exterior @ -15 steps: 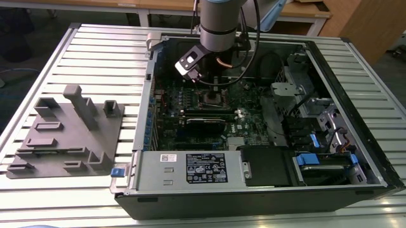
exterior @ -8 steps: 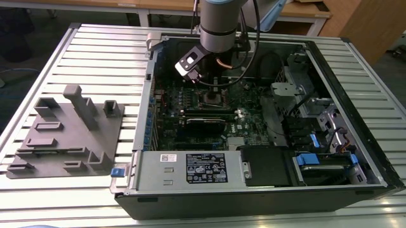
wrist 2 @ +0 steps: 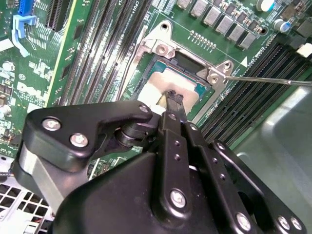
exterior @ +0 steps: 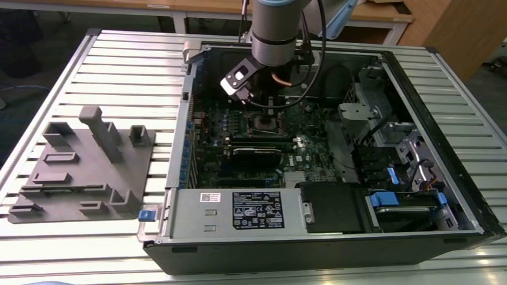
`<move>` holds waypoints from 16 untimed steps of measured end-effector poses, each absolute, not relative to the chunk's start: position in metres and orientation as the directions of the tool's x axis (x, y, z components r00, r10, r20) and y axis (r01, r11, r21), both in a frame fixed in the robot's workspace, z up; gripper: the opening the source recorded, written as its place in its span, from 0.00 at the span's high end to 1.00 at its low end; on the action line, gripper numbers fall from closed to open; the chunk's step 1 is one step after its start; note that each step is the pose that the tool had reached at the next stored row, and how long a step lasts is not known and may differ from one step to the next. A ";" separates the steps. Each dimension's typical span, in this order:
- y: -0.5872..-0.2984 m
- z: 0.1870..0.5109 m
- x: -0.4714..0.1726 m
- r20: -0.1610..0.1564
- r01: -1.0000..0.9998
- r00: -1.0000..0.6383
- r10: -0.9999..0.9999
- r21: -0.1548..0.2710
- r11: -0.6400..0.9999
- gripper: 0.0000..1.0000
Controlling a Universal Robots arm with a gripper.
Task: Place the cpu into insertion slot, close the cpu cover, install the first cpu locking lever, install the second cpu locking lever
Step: 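Place the cpu into insertion slot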
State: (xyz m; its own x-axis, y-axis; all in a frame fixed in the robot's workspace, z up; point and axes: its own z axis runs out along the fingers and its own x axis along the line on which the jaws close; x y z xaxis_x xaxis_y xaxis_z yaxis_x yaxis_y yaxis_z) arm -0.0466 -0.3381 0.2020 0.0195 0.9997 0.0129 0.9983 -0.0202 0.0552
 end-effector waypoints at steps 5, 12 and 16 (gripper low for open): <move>-0.338 0.201 -0.046 0.013 0.998 0.019 1.000 0.055 -0.020 0.89; -0.338 0.200 -0.046 0.013 0.998 0.019 1.000 0.055 -0.020 0.89; -0.338 0.199 -0.047 0.012 0.998 0.019 1.000 0.055 -0.020 0.89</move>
State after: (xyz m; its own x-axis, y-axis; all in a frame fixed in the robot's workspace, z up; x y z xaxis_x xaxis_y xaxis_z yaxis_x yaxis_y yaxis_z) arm -0.0465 -0.3382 0.1995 0.0193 0.9997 0.0125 0.9983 -0.0200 0.0550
